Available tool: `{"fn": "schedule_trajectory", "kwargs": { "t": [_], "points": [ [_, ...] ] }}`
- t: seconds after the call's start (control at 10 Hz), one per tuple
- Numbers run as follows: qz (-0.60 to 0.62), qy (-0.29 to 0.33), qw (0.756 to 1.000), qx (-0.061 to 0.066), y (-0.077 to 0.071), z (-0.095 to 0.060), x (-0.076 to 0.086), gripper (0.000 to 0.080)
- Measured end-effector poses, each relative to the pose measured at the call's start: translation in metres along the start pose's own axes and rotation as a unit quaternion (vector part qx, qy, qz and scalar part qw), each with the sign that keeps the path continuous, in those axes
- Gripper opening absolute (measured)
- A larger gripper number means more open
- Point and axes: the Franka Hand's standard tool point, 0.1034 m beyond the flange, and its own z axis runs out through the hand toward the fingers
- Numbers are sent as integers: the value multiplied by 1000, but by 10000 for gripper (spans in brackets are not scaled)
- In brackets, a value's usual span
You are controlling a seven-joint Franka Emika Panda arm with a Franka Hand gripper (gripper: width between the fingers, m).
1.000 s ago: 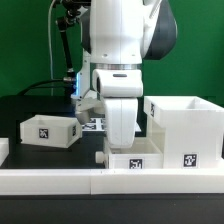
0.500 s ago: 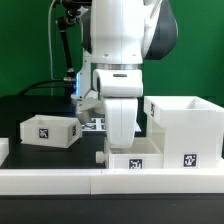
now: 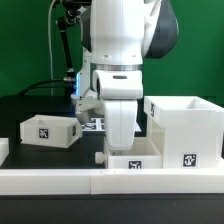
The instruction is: Assemble drawer
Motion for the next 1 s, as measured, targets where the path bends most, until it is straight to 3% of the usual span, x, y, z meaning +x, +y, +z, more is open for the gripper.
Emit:
{"fn": "schedule_trajectory", "kwargs": {
  "t": [1.0],
  "points": [
    [-16, -11, 1000, 2, 1, -1, -3, 41]
  ]
}}
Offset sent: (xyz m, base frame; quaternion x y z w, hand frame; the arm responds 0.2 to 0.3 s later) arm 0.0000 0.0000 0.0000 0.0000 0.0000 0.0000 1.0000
